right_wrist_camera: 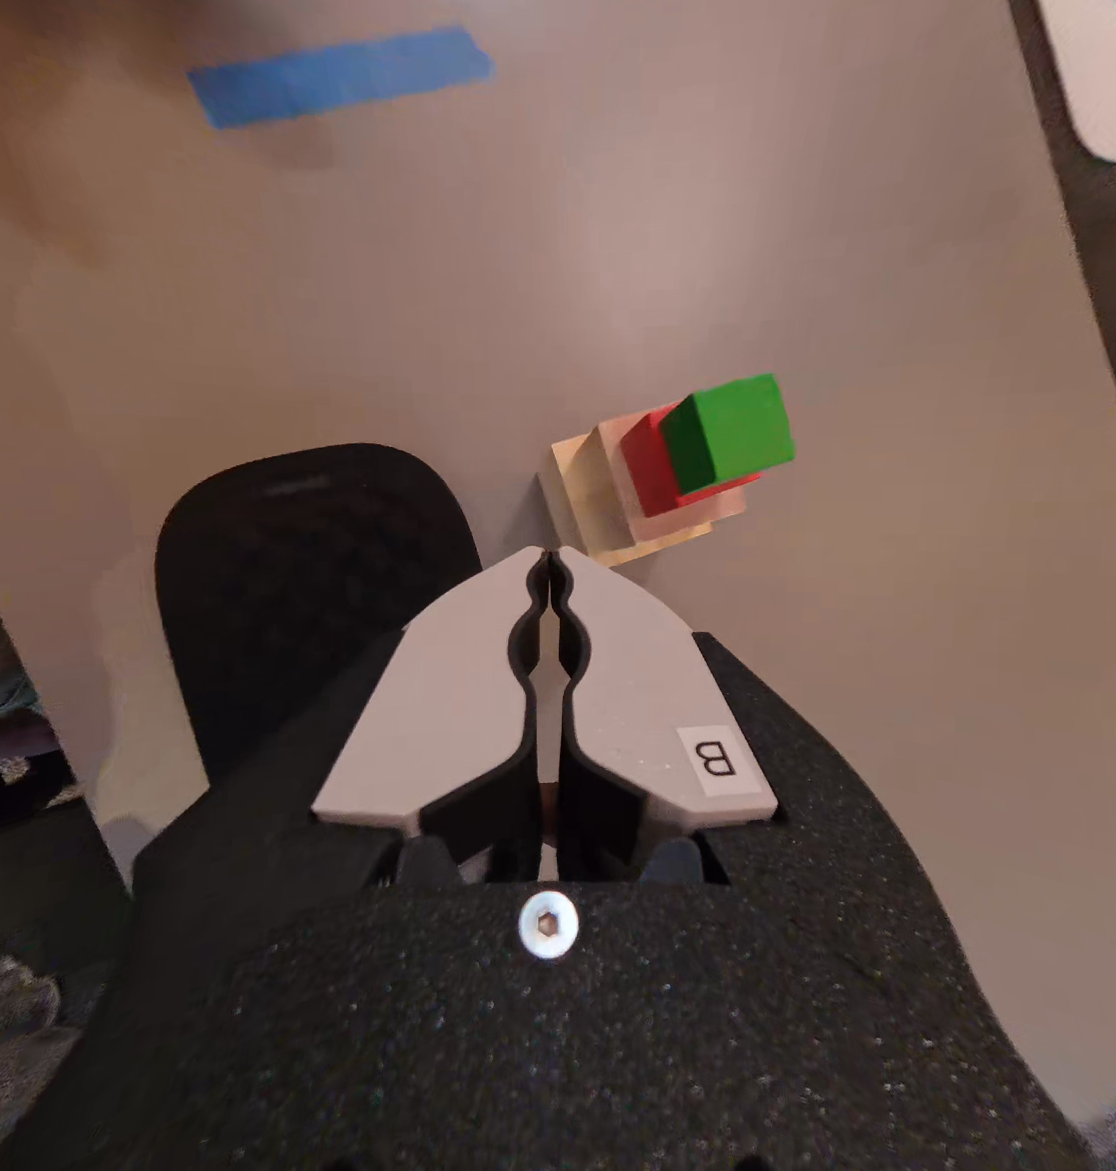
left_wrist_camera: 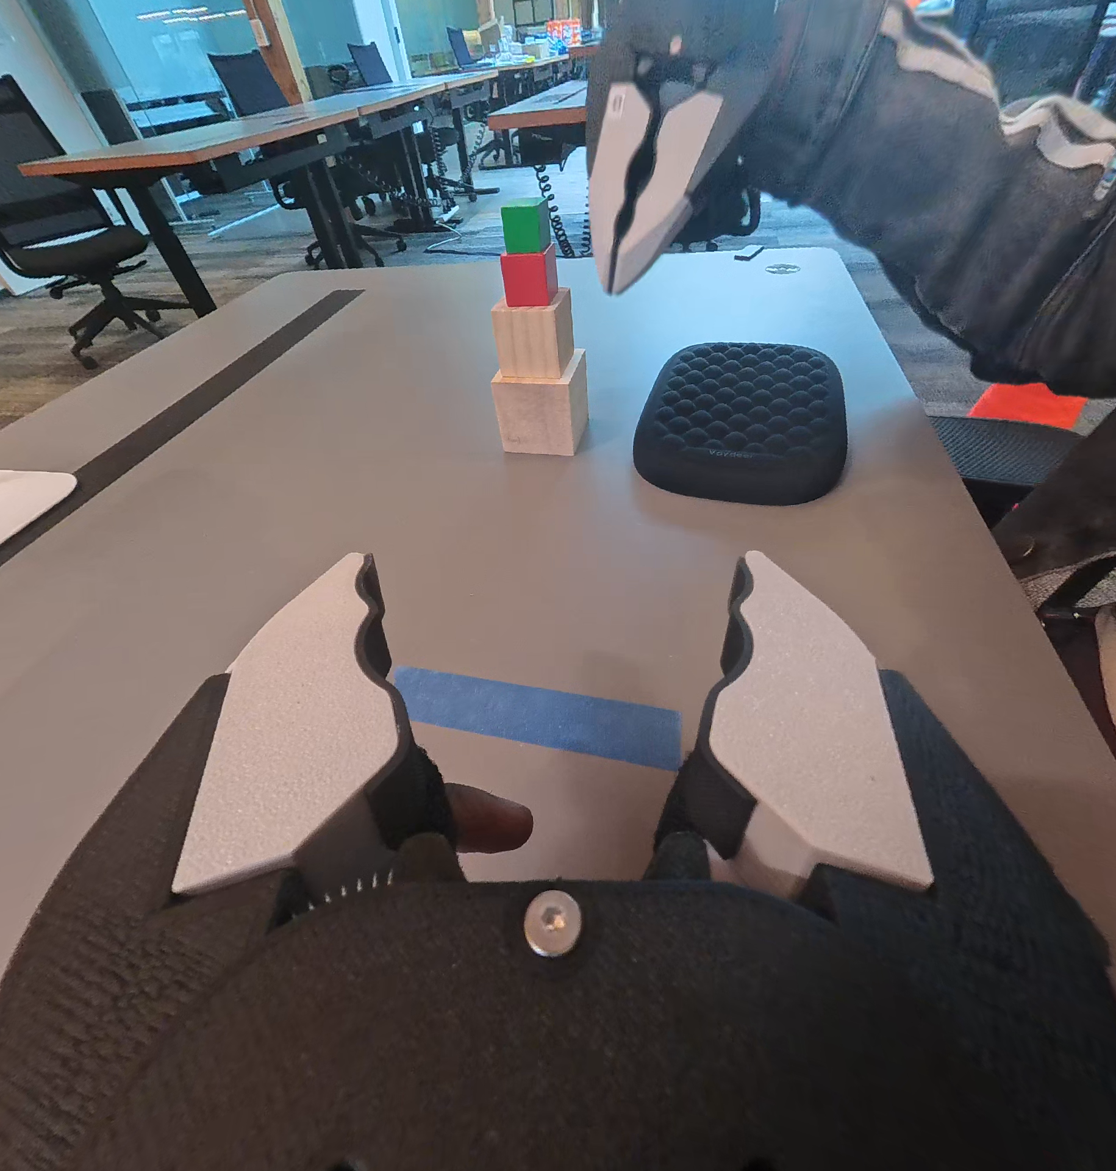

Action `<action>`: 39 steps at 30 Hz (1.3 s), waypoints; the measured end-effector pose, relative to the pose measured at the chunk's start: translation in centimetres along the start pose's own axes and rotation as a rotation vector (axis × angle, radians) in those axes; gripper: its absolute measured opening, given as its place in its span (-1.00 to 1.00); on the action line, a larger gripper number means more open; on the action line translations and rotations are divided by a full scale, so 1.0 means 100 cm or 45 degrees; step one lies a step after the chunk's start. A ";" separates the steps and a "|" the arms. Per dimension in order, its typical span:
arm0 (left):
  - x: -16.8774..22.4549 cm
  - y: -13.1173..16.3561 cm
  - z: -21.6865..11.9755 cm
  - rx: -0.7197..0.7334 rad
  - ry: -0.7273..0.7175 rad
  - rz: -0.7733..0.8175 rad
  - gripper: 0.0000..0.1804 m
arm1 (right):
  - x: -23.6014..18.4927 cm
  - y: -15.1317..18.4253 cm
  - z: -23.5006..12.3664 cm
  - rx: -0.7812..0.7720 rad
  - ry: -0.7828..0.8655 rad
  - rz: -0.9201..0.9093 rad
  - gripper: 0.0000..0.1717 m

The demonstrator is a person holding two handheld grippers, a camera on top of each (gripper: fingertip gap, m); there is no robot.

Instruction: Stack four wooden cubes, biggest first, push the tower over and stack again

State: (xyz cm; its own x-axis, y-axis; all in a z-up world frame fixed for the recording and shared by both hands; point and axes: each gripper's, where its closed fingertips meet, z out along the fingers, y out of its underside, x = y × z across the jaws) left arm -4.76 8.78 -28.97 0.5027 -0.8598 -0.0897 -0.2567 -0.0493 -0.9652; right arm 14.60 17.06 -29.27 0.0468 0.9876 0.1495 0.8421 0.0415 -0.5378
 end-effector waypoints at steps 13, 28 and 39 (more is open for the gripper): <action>-0.001 0.000 -0.001 0.001 -0.008 0.000 0.15 | 0.031 -0.020 0.023 0.098 0.060 -0.006 -1.00; -0.001 0.000 -0.001 0.002 -0.005 0.001 0.15 | 0.024 -0.033 0.018 0.096 -0.167 -0.077 -0.34; -0.001 0.000 -0.001 0.000 -0.008 -0.002 0.15 | 0.026 0.004 0.060 -0.476 -0.305 -0.273 -0.14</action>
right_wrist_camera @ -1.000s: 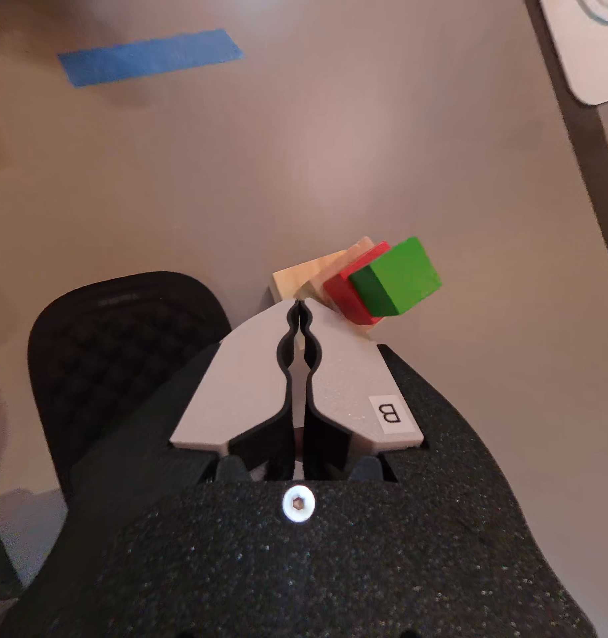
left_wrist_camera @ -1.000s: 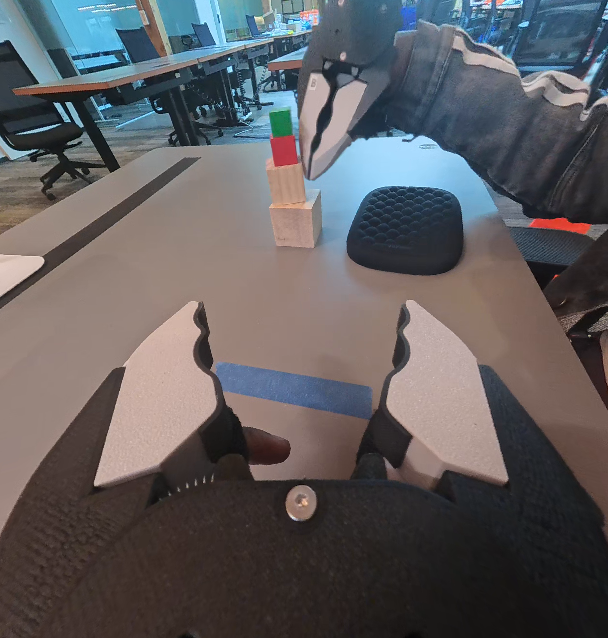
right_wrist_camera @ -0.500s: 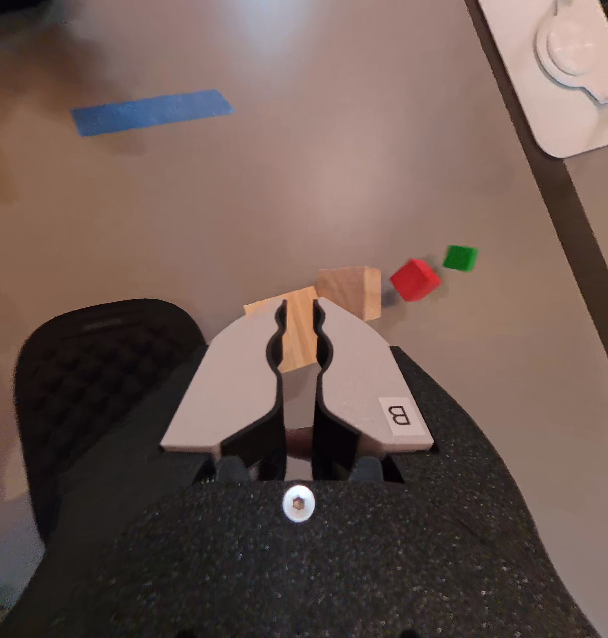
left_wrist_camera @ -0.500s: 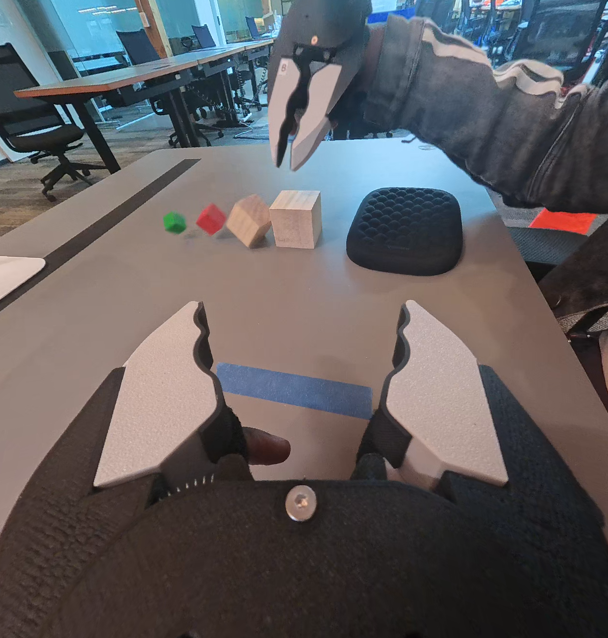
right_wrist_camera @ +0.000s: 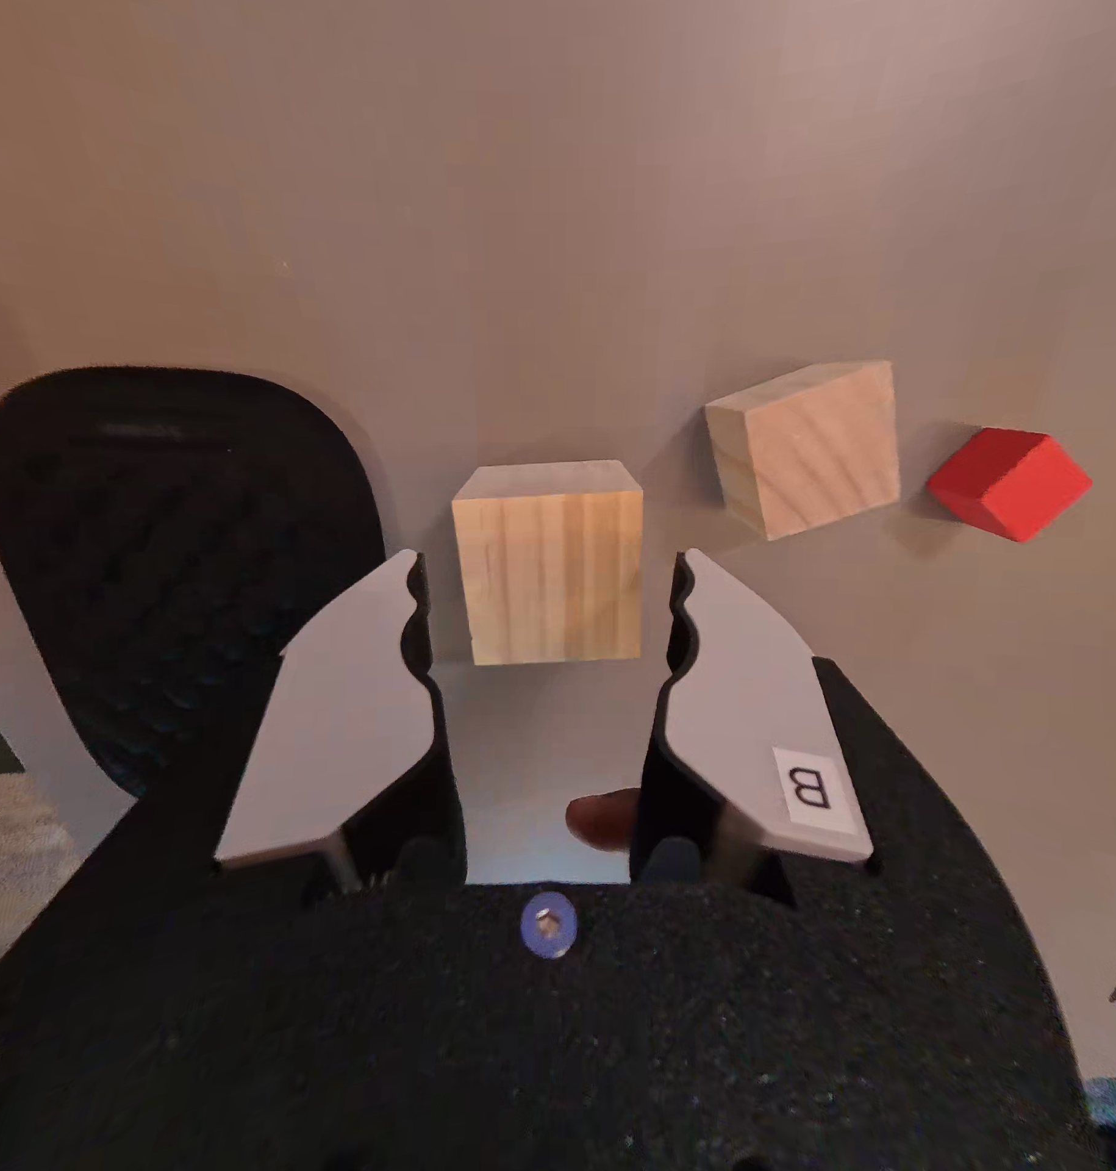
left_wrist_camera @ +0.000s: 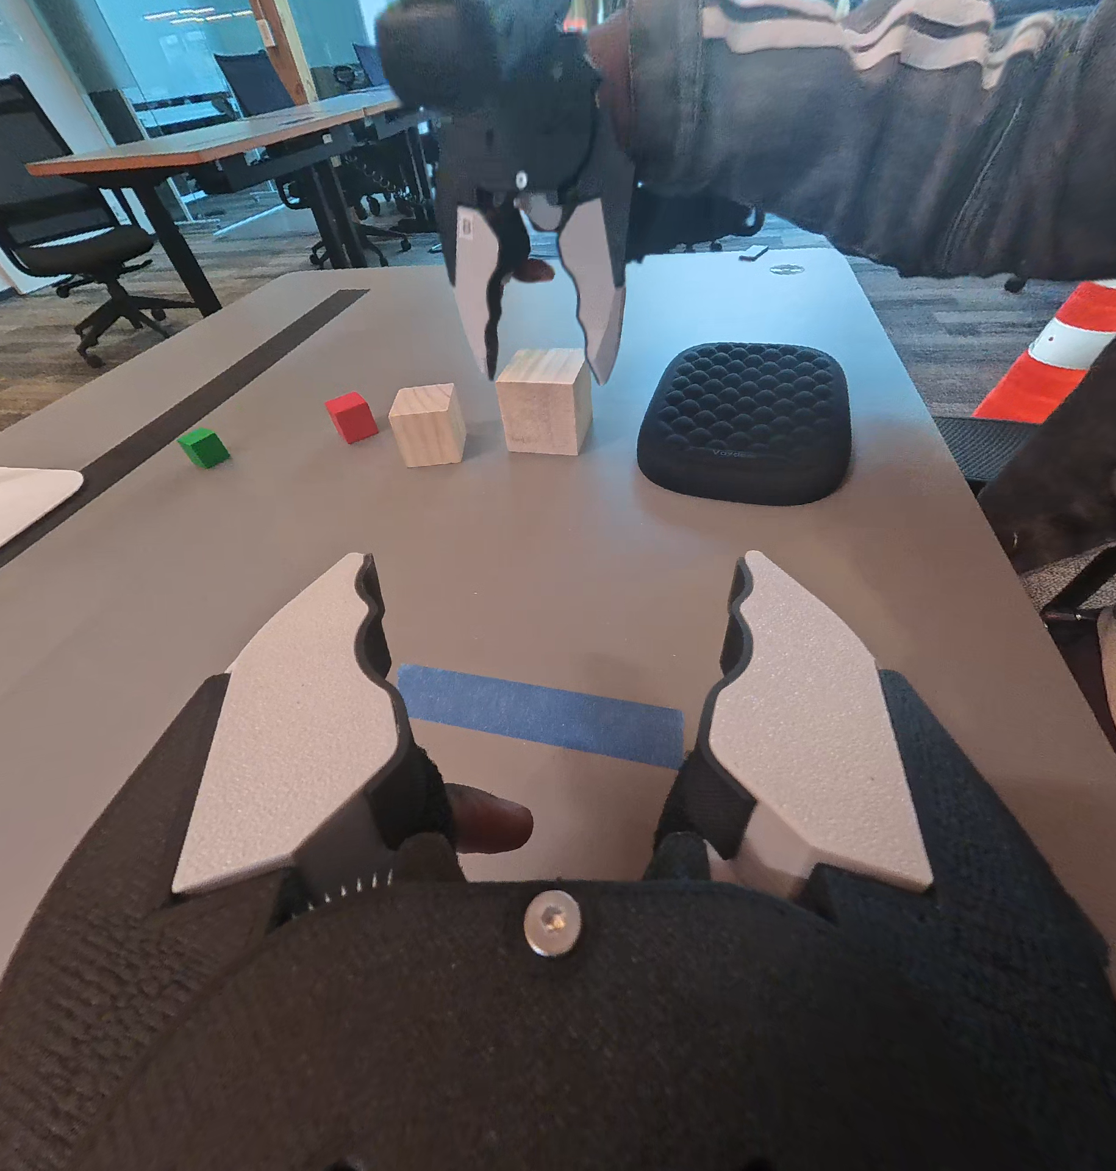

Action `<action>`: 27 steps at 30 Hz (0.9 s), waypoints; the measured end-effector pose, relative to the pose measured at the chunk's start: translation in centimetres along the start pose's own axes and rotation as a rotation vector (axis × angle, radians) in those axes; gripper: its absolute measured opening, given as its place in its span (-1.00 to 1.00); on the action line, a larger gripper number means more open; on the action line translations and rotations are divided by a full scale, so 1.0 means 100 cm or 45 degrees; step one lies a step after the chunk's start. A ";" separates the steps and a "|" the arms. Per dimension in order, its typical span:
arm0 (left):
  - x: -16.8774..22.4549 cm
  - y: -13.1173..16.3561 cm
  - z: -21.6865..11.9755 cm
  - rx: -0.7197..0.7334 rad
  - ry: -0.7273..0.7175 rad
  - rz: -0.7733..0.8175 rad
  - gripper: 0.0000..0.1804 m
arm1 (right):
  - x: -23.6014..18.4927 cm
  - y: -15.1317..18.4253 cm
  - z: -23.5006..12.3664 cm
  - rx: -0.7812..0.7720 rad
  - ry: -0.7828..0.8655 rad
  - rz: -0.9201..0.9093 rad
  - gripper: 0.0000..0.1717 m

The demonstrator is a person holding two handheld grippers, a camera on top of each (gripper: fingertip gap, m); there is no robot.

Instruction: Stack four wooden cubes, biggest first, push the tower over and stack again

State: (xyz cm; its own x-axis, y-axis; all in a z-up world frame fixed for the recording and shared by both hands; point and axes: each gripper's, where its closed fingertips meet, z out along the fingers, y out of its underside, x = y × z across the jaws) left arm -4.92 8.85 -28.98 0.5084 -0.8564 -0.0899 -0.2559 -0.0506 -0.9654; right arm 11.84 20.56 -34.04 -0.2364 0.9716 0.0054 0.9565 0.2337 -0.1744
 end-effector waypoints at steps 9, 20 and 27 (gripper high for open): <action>-0.002 -0.005 -0.001 0.022 -0.027 0.018 0.15 | 0.001 -0.034 0.008 0.309 0.018 0.034 -0.29; -0.008 -0.032 0.014 0.250 -0.094 -0.309 0.05 | -0.048 -0.165 -0.089 1.904 -0.397 0.248 -0.30; 0.006 -0.056 0.028 0.345 0.034 -0.478 -0.05 | -0.063 -0.178 -0.092 1.970 -0.515 0.217 -0.30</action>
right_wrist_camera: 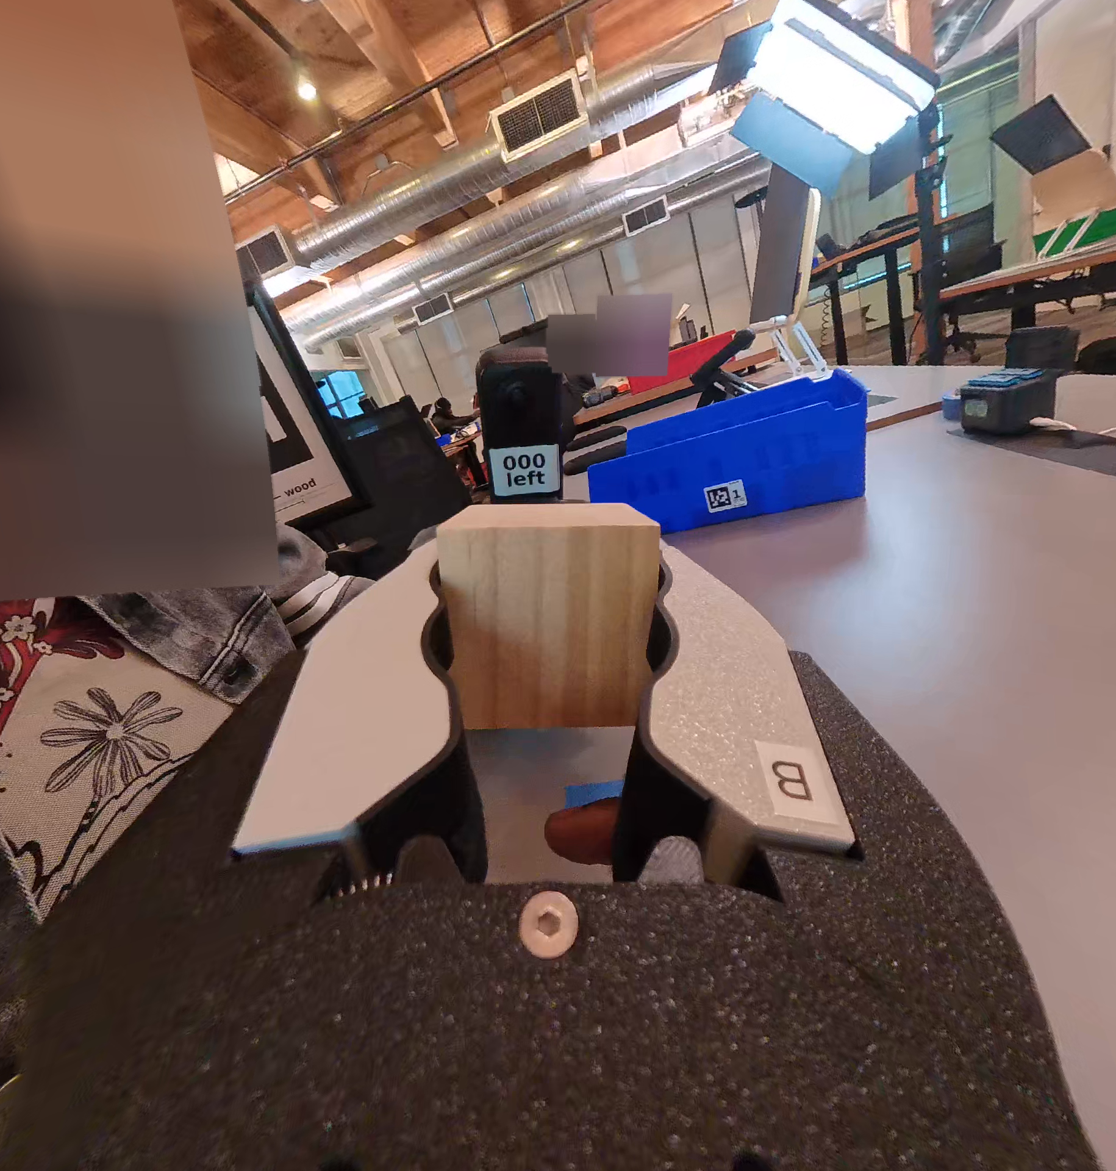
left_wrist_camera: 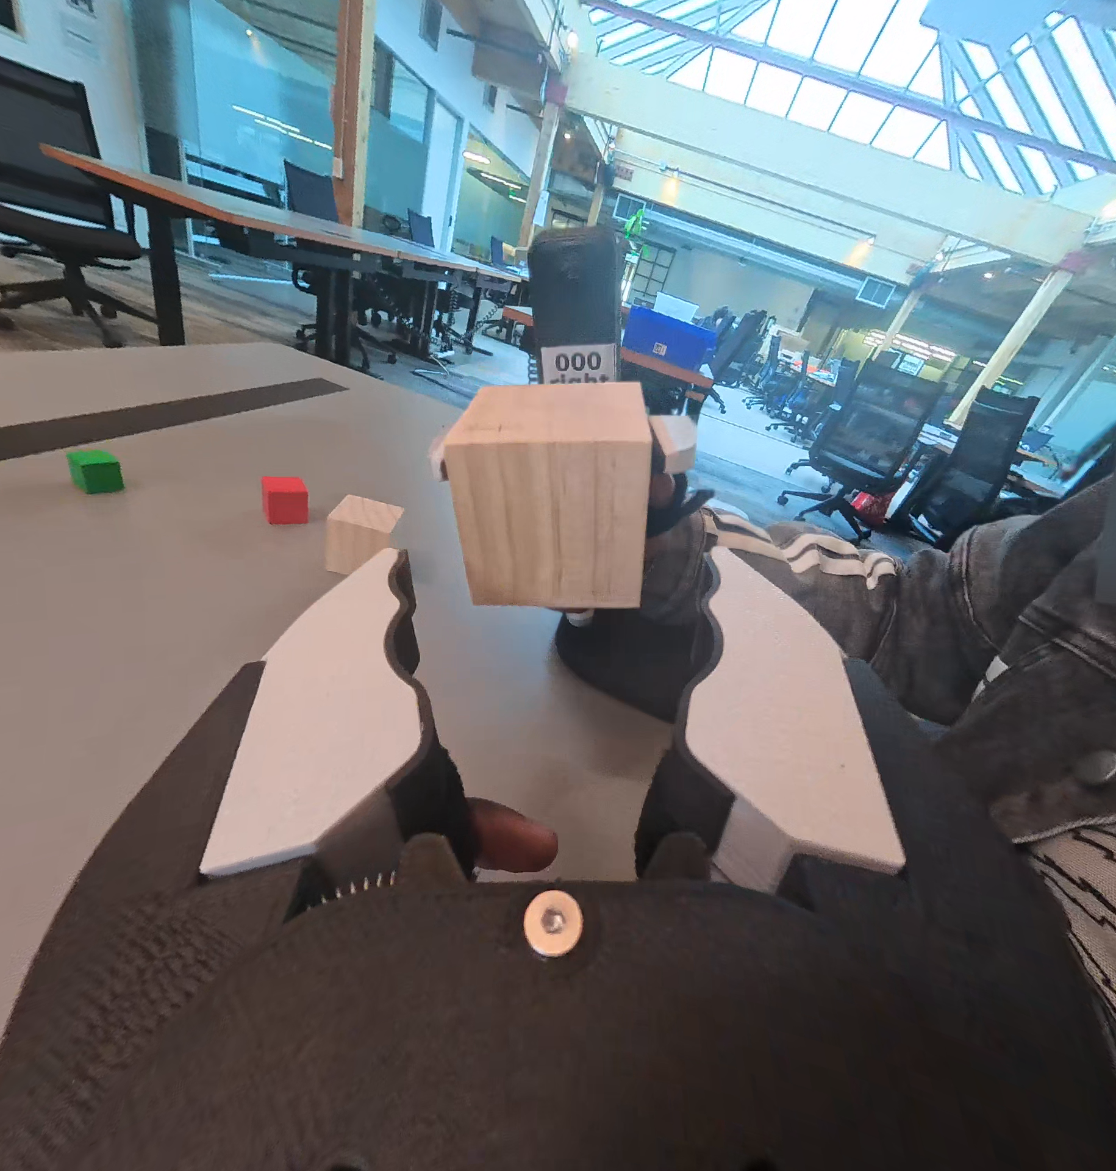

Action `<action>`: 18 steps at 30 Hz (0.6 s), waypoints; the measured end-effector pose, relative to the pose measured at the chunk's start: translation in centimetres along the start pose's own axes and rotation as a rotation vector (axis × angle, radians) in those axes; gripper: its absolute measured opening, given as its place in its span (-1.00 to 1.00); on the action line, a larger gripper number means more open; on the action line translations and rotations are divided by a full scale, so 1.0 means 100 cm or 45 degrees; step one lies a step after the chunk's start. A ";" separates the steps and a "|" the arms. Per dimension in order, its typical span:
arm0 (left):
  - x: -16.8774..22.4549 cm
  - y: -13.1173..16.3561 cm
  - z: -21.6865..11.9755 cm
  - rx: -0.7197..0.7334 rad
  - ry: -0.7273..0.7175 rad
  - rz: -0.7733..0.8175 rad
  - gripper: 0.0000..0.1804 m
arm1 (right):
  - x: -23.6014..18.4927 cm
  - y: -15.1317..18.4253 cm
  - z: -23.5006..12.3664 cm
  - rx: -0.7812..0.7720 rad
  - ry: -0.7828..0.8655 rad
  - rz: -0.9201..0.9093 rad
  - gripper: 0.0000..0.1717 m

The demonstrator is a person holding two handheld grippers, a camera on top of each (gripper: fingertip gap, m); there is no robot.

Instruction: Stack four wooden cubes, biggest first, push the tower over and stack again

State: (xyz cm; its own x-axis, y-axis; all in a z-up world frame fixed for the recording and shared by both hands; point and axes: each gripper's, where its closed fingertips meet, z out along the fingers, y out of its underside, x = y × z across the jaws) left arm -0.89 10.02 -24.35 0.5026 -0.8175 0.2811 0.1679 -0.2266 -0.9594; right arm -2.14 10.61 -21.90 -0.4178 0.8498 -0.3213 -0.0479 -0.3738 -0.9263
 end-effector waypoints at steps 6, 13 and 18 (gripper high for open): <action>0.007 0.003 0.012 -0.002 0.026 -0.023 -0.33 | -0.008 0.003 0.008 0.019 -0.028 -0.053 -0.30; -0.009 0.003 -0.012 -0.421 -0.072 0.304 -0.34 | -0.008 -0.004 -0.001 0.011 -0.002 -0.127 -0.18; -0.072 0.024 -0.085 -1.345 -0.283 0.596 -0.34 | 0.018 -0.003 -0.030 -0.166 0.291 -0.322 -0.05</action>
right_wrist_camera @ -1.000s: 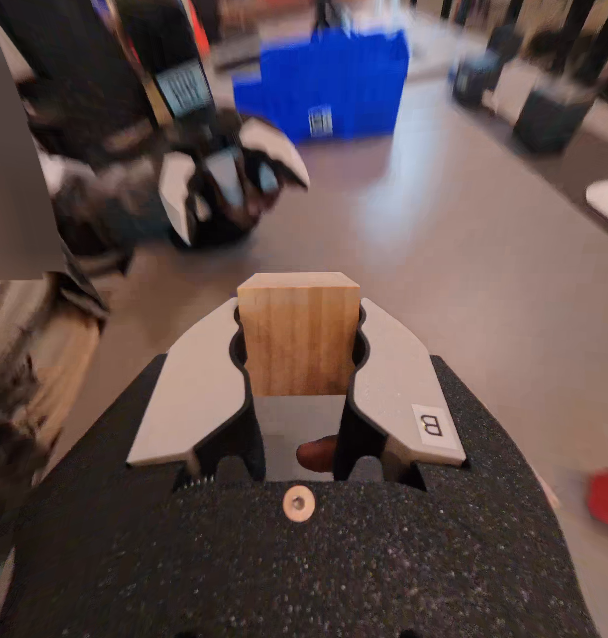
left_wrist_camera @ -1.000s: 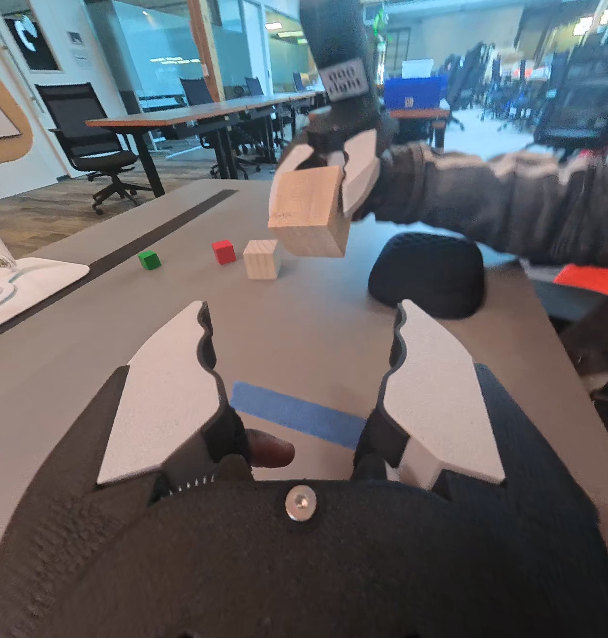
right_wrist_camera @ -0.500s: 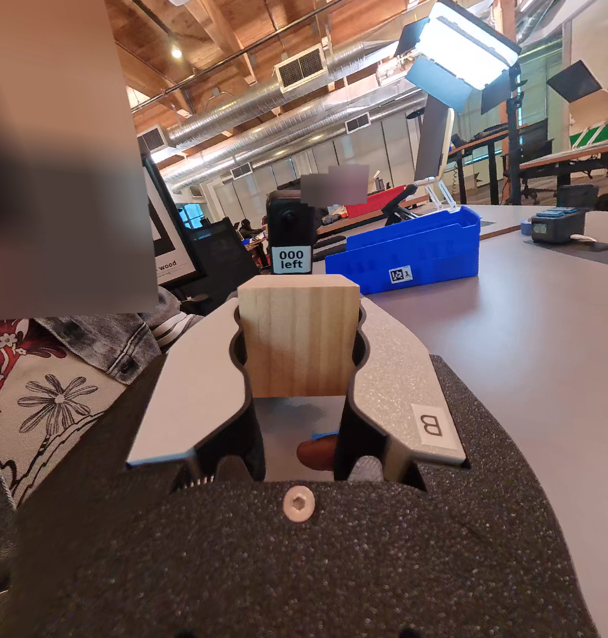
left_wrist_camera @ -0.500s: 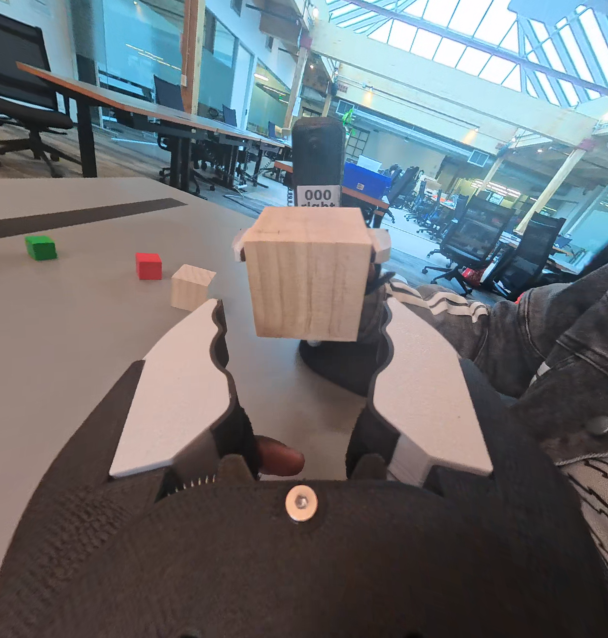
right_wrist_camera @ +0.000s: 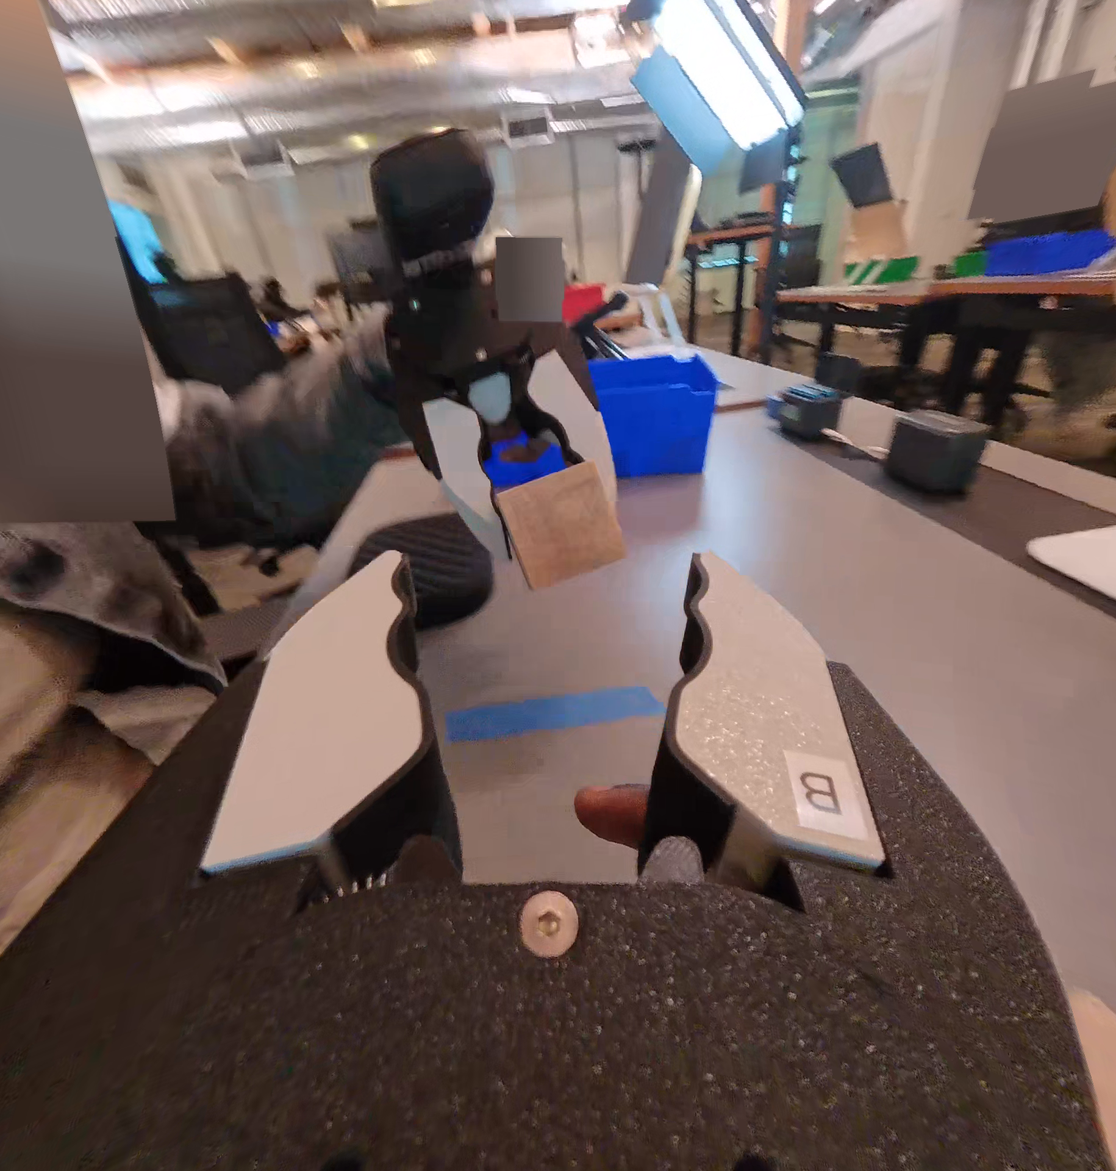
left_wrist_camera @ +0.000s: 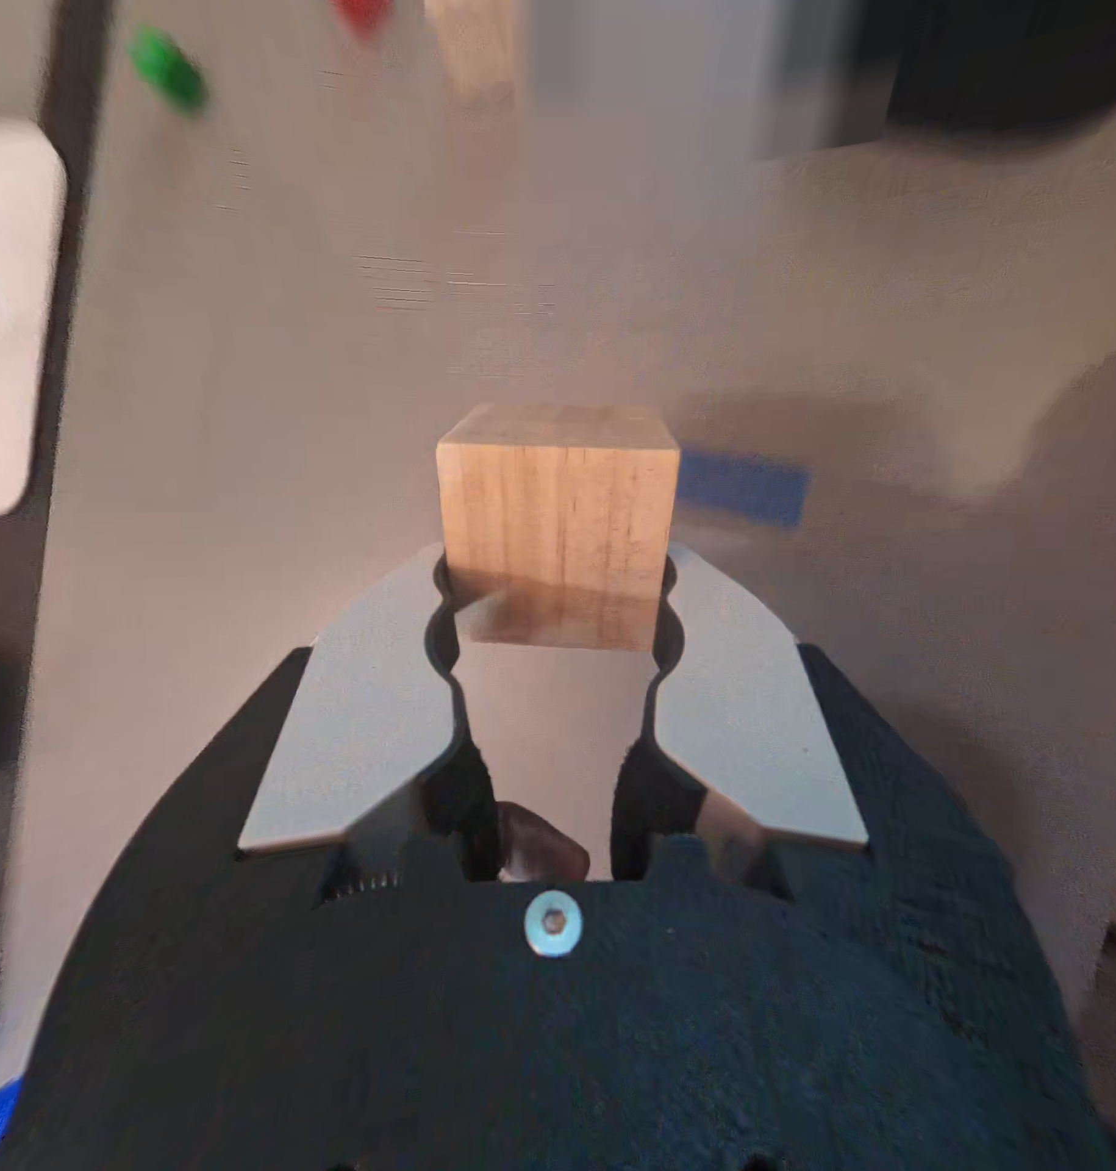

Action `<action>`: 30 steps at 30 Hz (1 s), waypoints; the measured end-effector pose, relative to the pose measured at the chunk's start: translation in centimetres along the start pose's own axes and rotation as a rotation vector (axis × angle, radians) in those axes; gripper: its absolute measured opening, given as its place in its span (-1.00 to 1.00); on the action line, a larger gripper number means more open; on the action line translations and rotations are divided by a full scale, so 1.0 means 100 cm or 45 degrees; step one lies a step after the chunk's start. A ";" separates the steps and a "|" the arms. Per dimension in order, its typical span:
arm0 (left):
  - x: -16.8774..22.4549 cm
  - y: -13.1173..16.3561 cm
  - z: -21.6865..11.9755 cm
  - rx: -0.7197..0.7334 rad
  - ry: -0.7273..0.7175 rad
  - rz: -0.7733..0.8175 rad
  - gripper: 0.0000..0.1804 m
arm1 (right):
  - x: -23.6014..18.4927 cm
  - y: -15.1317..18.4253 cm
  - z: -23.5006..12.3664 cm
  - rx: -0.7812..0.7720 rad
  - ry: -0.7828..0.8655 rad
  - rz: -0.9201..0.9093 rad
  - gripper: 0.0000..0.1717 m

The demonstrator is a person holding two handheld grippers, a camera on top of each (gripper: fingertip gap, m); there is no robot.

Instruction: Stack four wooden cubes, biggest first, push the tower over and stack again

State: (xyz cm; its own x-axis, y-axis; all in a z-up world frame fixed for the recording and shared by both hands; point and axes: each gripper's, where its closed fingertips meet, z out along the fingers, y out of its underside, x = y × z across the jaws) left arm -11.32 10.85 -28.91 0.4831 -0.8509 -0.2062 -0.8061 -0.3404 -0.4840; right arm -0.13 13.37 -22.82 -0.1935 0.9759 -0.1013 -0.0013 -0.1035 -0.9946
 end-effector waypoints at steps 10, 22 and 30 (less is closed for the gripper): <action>0.004 0.045 0.026 -0.548 0.152 0.221 -0.33 | 0.007 0.000 -0.017 -0.074 0.089 -0.113 -0.13; 0.014 0.059 0.040 -0.540 0.249 0.193 -0.33 | 0.005 -0.001 -0.021 -0.085 0.081 -0.139 -0.19; 0.016 0.062 0.040 -0.502 0.267 0.150 -0.33 | 0.006 0.000 -0.022 -0.098 0.083 -0.144 -0.18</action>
State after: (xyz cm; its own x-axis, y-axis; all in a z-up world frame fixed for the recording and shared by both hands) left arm -14.20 9.00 -35.60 0.3338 -0.9416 -0.0439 -0.9394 -0.3284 -0.0986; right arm 1.97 14.35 -22.90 -0.1325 0.9911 0.0125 0.0559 0.0201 -0.9982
